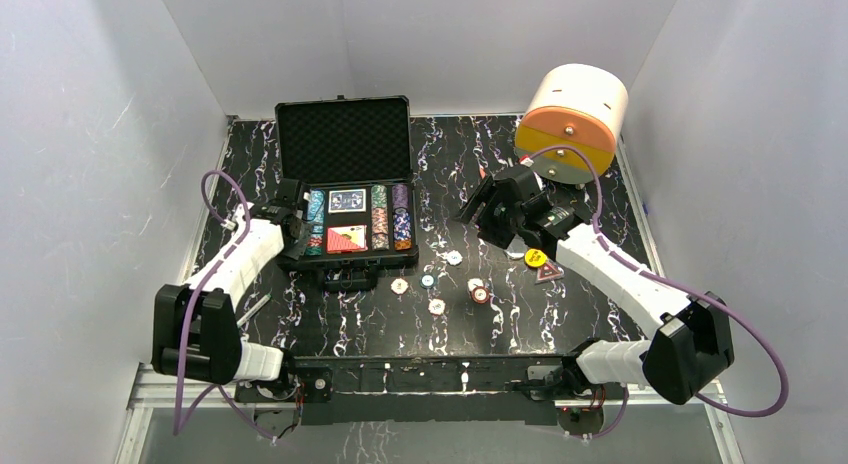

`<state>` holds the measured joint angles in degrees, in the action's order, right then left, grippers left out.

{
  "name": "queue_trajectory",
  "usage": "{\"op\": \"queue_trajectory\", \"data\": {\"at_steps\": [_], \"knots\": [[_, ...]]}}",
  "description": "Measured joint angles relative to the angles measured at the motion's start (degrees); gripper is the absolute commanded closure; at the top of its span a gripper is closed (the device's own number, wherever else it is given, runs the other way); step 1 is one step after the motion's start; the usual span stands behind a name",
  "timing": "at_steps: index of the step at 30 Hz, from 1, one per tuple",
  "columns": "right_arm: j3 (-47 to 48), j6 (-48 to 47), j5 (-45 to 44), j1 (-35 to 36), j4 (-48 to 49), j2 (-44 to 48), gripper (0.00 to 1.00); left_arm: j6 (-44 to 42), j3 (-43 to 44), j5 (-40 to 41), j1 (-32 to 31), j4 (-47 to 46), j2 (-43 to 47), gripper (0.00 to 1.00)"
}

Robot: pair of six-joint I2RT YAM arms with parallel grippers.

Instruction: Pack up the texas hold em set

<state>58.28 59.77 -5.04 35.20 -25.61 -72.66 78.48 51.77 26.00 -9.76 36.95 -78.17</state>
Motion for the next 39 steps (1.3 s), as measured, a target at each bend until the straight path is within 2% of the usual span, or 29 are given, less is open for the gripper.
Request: {"op": "queue_trajectory", "data": {"at_steps": [2, 10, 17, 21, 24, 25, 30, 34, 39], "knots": [[0.0, 0.0, 0.0, 0.0, 0.0, 0.1, 0.22, -0.3, 0.0, 0.0, 0.0, -0.4, 0.5, 0.48], [0.0, 0.0, -0.2, 0.0, 0.0, 0.1, 0.22, -2.3, 0.1, 1.0, 0.0, 0.6, 3.3, 0.45], [0.0, -1.0, -0.6, 0.0, 0.0, 0.3, 0.22, -8.0, 1.3, 1.2, 0.1, 2.3, 8.6, 0.28], [0.0, -5.6, -1.2, 0.0, -0.2, 0.0, 0.21, -16.9, 2.5, -0.4, 0.1, 0.8, 12.7, 0.16], [0.3, -9.6, -1.8, 0.0, -1.5, -2.2, 0.21, -25.2, 2.5, -5.0, 0.2, -2.9, 15.6, 0.03], [0.4, -11.0, -1.9, 0.0, -2.1, -3.5, 0.21, -28.6, 2.2, -8.0, 0.2, -5.2, 16.8, 0.02], [0.4, -15.7, -3.0, 0.7, -6.0, -10.1, 0.22, -40.4, 0.5, -22.4, 0.2, -15.2, 20.6, 0.02], [0.6, -17.8, -4.0, 3.9, -7.4, -13.8, 0.24, -45.4, 0.1, -31.7, 0.2, -20.3, 20.6, 0.02], [4.6, -18.5, -4.5, 9.7, -8.2, -20.6, 0.29, -48.1, 0.1, -34.2, 0.2, -21.8, 20.7, 0.02]]}}
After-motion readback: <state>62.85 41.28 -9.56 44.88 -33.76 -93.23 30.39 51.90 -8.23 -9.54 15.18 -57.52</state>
